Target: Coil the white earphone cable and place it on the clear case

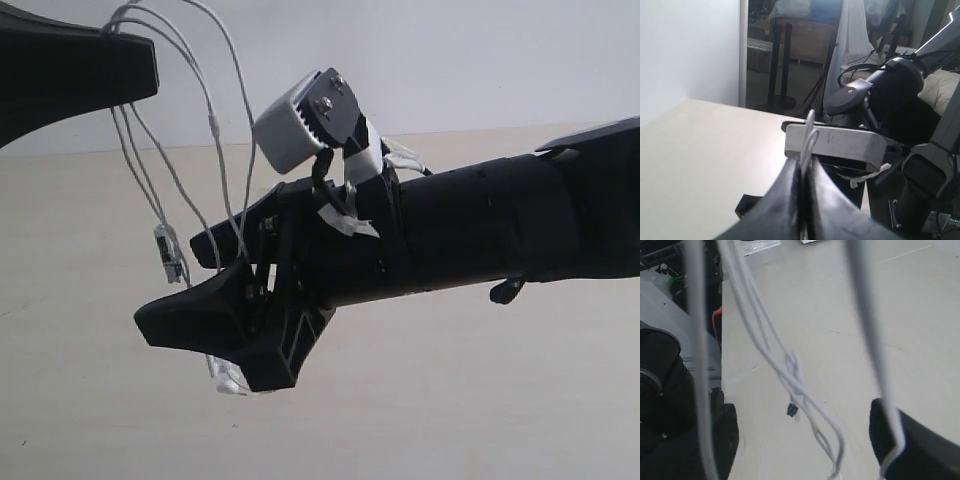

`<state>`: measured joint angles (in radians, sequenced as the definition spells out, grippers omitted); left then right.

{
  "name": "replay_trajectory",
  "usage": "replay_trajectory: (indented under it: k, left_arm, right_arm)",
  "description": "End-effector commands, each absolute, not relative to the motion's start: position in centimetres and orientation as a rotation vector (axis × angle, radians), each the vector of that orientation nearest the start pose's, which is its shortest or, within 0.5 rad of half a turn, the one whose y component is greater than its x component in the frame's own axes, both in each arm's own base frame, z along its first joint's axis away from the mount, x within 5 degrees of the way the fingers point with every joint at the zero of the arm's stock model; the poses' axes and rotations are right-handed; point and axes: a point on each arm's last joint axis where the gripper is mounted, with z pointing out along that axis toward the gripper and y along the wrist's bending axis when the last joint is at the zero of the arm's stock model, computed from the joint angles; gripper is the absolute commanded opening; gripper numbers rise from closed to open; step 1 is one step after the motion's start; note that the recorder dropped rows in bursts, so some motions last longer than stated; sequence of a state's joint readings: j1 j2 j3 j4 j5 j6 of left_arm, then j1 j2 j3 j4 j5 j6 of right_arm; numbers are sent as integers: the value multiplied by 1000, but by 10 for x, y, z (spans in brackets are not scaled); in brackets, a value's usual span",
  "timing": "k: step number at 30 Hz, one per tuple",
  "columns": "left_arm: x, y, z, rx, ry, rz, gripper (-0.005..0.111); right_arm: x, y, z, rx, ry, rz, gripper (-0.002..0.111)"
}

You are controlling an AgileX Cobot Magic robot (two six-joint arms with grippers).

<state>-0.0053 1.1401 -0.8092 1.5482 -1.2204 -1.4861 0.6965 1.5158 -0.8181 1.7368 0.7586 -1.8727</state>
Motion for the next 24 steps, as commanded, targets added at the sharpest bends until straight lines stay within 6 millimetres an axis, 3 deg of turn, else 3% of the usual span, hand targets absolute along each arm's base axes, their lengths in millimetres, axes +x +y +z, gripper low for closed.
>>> replay_trajectory:
  k: [1, 24]
  left_arm:
    - [200, -88, 354, 875, 1457, -1055, 0]
    - [200, -88, 354, 874, 1453, -1053, 0]
  right_arm:
    - [191, 242, 254, -1224, 1667, 1153, 67]
    - [190, 243, 255, -1231, 1655, 1173, 47]
